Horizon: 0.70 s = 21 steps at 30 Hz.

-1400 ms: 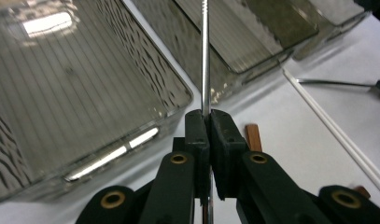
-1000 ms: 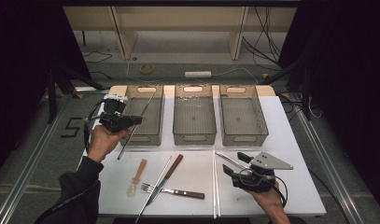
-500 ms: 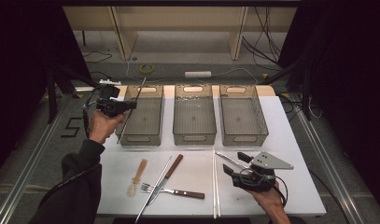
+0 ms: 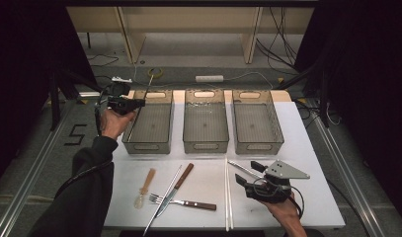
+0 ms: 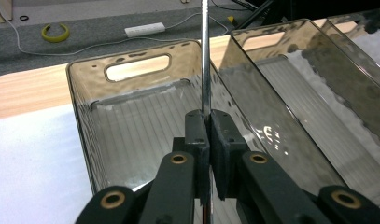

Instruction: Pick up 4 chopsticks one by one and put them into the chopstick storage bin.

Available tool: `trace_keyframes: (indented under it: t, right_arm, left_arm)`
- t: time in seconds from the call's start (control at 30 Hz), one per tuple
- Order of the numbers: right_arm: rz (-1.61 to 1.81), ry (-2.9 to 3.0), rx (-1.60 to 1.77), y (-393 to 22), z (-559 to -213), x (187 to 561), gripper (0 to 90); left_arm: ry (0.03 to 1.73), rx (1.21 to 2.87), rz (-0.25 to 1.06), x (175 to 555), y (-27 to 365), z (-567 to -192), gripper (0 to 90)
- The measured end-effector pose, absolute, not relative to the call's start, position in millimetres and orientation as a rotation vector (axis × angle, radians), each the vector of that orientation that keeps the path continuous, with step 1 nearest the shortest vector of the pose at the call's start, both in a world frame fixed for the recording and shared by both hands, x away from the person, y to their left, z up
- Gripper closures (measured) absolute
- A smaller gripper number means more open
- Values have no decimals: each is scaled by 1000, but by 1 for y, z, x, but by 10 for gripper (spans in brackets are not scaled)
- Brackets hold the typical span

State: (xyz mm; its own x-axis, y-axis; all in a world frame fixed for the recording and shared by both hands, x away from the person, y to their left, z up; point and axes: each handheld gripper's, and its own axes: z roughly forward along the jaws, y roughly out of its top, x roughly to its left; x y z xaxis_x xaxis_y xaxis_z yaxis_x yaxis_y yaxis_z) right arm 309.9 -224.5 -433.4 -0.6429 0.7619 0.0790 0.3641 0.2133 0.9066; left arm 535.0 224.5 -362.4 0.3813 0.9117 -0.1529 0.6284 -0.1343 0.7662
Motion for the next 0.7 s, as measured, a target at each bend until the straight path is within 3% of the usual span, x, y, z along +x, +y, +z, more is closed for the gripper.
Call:
trace_keyframes:
  t: [0.7]
  right_arm:
    - [1416,2115,1042,-224,-434,310,294]
  left_arm:
    - [1374,1850,471,550,225,-400,852]
